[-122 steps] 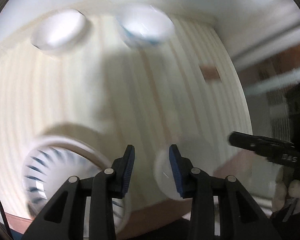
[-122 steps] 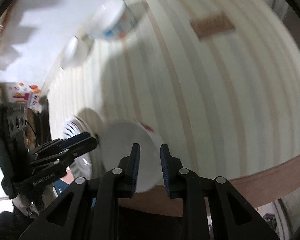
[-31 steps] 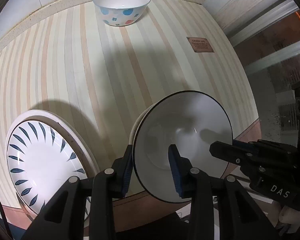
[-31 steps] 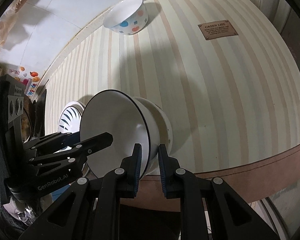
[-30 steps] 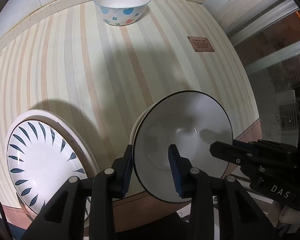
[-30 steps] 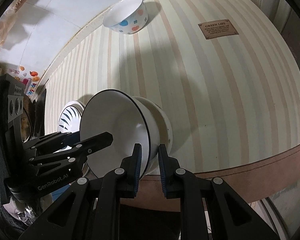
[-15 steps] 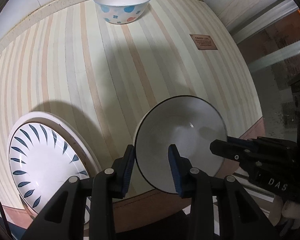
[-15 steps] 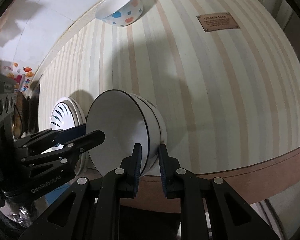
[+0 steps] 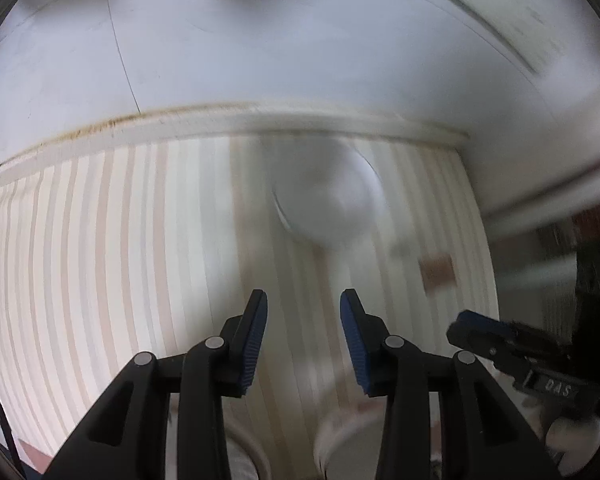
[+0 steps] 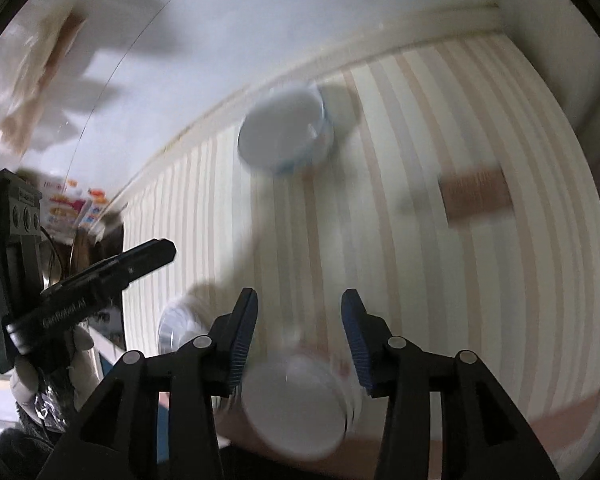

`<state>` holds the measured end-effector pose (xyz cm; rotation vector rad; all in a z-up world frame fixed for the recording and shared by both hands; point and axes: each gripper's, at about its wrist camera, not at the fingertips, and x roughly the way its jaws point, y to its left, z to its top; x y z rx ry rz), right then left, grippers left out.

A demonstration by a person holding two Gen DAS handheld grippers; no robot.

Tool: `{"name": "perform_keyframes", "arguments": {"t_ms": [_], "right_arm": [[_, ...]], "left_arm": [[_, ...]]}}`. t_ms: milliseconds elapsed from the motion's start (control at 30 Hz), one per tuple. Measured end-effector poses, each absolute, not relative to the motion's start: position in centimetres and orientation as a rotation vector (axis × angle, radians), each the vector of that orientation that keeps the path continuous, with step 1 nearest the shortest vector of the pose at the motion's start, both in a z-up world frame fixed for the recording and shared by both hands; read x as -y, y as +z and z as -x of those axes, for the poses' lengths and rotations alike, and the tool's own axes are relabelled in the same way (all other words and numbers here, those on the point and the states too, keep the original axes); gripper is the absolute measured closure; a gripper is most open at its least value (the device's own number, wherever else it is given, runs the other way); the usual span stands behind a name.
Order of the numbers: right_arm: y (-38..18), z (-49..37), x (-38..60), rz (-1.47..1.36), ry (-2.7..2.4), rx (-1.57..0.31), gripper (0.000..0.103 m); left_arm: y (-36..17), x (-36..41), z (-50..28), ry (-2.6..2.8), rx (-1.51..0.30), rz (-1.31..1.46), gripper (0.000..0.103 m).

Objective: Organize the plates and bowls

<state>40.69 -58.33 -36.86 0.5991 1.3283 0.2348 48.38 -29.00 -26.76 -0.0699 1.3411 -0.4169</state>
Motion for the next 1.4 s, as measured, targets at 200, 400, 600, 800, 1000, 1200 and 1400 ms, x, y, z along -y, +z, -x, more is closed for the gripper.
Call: {"name": "perform_keyframes", "arguments": {"t_ms": [200, 400, 600, 800, 1000, 1200, 1400], "right_arm": [[-39.9, -49.8, 58.9, -0.628, 0.195, -1.331, 0.056], [-45.1, -55.9, 59.1, -0.714, 0.151, -1.383, 0.056], [-47.7, -57.7, 58.7, -0.744, 0.133, -1.412, 0.081], [-47.4, -57.3, 58.2, -0.715, 0.119, -1.406, 0.082], [-45.7, -56.5, 58.0, -0.700, 0.119, -1.395, 0.082], [-42.5, -54.7, 57.0, -0.664, 0.131, -1.366, 0.082], [-39.1, -51.5, 55.5, -0.646, 0.139, -1.334, 0.082]], "left_arm": [[-31.8, 30.4, -55.7, -0.401, -1.434, 0.113, 0.067], [-36.0, 32.0, -58.5, -0.426, -1.507, 0.136, 0.067], [-37.2, 32.2, -58.8, -0.475, -1.507, 0.185, 0.070], [-36.6, 32.5, -58.0, -0.482, -1.500, 0.159, 0.070], [-34.8, 33.3, -56.0, -0.497, -1.470, 0.103, 0.070], [-31.8, 32.5, -53.7, -0.522, -1.431, 0.086, 0.070], [-28.4, 31.8, -50.9, -0.552, -1.383, 0.074, 0.070]]}}
